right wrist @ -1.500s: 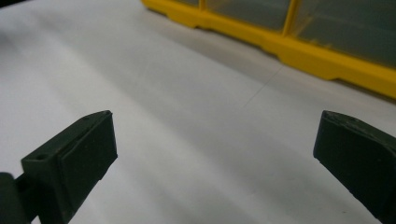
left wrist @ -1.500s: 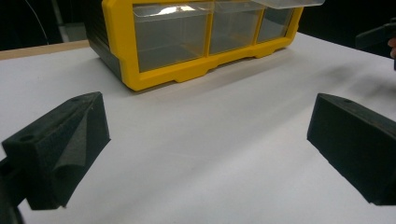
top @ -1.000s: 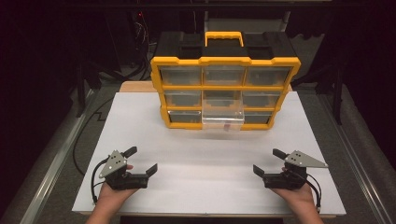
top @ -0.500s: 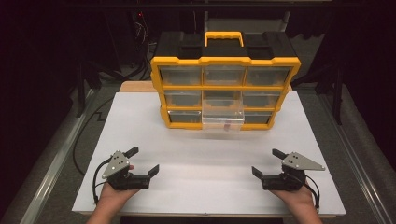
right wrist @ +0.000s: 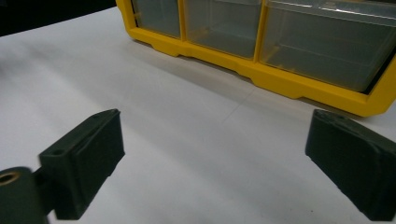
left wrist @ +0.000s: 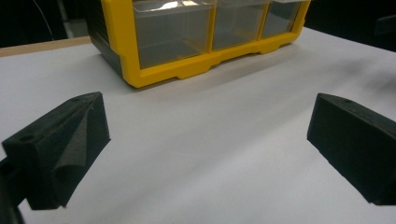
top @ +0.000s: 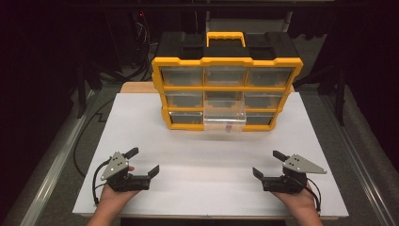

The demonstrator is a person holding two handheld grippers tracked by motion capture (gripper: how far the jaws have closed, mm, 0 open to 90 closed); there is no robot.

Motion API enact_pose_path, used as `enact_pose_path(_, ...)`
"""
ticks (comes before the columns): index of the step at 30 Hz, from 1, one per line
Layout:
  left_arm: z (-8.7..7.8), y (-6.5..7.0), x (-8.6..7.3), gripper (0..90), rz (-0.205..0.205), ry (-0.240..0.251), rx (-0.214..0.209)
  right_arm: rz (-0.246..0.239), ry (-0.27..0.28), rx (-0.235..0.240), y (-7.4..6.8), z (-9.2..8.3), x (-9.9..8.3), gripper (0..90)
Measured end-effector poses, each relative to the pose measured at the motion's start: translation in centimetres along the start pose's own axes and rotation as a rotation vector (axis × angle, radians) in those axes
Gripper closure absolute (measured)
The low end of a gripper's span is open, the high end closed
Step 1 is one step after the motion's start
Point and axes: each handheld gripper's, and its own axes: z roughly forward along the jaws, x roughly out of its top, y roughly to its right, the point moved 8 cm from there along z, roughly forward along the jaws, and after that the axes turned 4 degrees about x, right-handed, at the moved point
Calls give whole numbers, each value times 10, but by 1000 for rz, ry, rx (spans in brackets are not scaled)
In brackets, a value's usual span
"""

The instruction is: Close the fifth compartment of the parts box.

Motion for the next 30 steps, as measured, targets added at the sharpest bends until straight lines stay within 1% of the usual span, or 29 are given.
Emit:
enact_pose_path(2,0,1,0,4,6,-4,-2,9,12,-8,2,-2,1,96)
enact_pose_path(4,0,1,0,4,7,-1,-4,20,23,-16,4,-4,2,150)
enact_pose_path(6,0,1,0,4,5,-2,-4,20,27,-20,6,-5,2,161)
enact_pose_path(10,1,1,-1,4,7,-4,-6,30,24,-26,8,-5,1,207)
enact_pose_path(13,1,1,-1,4,10,-5,-8,28,19,-19,7,-5,1,244)
enact_pose_path(15,1,1,-1,4,10,-5,-9,23,15,-23,6,-4,1,277)
enact_pose_path(19,1,2,-1,4,13,-7,-11,4,18,-29,5,-5,1,386)
enact_pose_path(26,2,2,-2,4,15,-10,-12,14,9,-49,5,-4,-1,547)
enact_pose_path(28,2,2,-2,4,14,-10,-12,8,7,-46,5,-4,0,618)
enact_pose_path(30,2,2,-2,4,15,-12,-12,1,12,-55,4,-4,1,665)
